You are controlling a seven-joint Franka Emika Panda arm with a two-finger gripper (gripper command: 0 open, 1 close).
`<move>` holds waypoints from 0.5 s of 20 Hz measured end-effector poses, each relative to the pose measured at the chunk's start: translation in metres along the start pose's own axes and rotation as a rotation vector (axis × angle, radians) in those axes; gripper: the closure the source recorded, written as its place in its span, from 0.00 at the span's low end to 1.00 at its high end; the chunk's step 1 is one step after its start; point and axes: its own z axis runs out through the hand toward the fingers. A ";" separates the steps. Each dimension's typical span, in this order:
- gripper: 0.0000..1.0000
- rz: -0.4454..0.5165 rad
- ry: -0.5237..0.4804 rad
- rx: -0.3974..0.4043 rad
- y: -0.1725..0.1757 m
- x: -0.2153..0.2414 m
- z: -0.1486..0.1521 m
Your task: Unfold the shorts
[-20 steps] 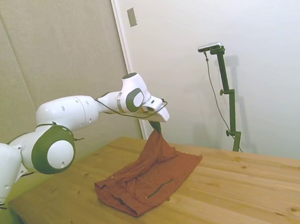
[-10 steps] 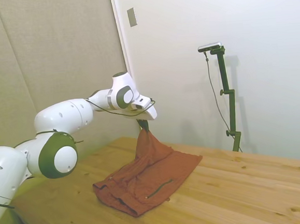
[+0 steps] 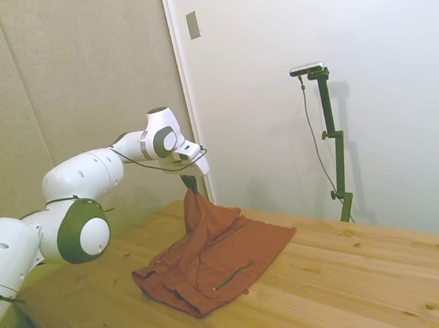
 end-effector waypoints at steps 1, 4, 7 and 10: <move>0.00 -0.003 0.000 0.002 -0.002 -0.003 -0.001; 0.00 -0.014 0.005 0.028 -0.009 -0.007 -0.012; 0.00 -0.043 -0.007 0.069 -0.017 -0.015 -0.026; 0.00 -0.054 -0.018 0.080 -0.021 -0.020 -0.028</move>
